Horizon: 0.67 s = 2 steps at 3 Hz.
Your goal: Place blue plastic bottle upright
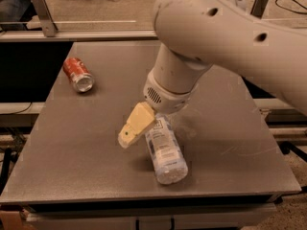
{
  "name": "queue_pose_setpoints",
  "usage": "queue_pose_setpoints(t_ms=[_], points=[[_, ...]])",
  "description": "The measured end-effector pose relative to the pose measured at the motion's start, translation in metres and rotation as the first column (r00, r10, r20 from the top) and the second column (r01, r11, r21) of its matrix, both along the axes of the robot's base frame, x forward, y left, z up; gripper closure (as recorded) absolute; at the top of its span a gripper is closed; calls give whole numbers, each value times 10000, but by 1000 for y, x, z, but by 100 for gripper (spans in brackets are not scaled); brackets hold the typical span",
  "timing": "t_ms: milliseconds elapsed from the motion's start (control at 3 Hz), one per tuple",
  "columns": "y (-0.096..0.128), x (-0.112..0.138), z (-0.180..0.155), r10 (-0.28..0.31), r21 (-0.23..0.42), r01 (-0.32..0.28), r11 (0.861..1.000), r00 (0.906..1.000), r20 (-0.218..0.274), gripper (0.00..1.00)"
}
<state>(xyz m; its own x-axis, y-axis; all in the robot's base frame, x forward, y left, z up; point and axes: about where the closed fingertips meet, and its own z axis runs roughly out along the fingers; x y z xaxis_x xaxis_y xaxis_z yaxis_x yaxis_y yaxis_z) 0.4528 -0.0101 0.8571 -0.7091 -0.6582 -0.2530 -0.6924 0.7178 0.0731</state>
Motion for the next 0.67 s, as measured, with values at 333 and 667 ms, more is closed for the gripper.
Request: queue_pose_setpoints(t_ms=[333,667], points=[[7,-6,-15,-1062,-5,1062,9943,9939,-296,18],[10,-6,-22,-1539,92,1542,9880,9877,-267,41]])
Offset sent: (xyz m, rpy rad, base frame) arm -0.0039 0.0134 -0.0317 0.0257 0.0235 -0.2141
